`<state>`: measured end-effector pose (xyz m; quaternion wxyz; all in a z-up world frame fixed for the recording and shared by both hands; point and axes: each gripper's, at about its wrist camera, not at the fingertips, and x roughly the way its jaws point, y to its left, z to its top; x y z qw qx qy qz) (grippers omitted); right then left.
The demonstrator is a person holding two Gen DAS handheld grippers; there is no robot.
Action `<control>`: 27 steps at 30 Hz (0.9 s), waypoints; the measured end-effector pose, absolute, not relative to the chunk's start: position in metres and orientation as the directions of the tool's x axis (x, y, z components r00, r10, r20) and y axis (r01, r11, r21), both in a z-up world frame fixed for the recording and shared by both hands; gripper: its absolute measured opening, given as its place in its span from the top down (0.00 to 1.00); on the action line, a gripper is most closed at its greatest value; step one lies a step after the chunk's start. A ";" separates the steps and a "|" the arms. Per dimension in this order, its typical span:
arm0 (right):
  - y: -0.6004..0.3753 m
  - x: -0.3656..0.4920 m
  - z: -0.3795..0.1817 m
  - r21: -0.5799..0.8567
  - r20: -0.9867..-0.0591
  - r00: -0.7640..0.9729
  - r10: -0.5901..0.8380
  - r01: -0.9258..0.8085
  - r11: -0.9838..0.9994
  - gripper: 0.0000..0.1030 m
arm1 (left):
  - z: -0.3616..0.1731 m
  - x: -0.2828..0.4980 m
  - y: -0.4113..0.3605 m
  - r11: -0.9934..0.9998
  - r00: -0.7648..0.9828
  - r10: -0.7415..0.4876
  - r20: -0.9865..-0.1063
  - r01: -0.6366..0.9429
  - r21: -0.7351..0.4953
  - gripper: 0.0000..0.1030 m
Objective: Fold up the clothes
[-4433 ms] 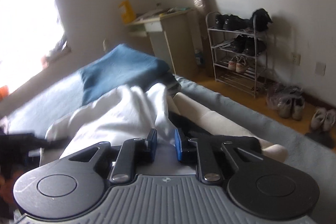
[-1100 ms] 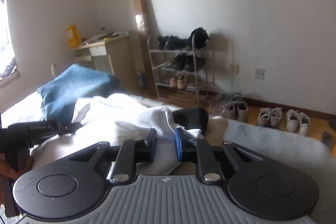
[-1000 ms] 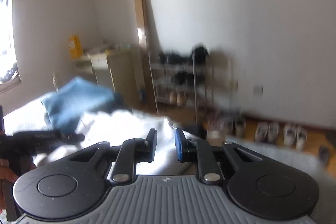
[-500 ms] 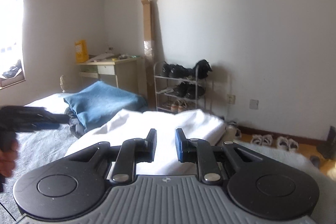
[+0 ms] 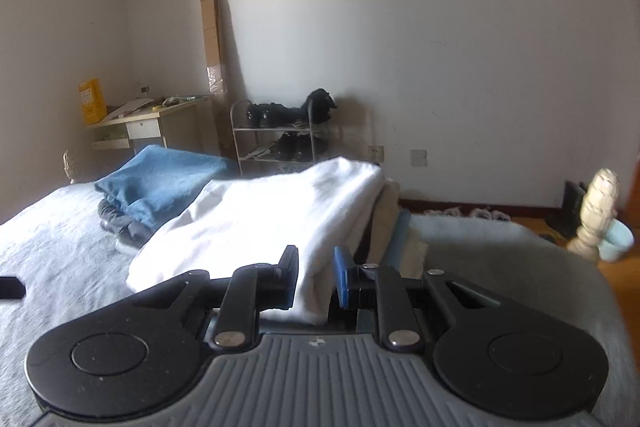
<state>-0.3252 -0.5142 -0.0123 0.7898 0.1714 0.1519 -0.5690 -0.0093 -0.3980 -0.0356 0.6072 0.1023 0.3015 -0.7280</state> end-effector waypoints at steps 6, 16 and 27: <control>-0.453 -0.304 -0.023 0.119 -0.562 0.316 -0.765 0.946 0.303 0.58 | -0.042 -0.029 -0.319 0.025 -0.131 -0.813 -0.568 0.966 -0.259 0.10; -0.388 -0.264 -0.021 0.046 -0.671 0.203 -0.713 0.971 0.233 0.17 | -0.020 -0.048 -0.246 0.260 0.057 -0.799 -0.599 0.930 -0.258 0.01; -0.357 -0.279 -0.008 0.011 -0.648 0.215 -0.731 0.962 0.273 0.03 | -0.015 -0.080 -0.236 0.321 0.094 -0.753 -0.652 0.917 -0.238 0.00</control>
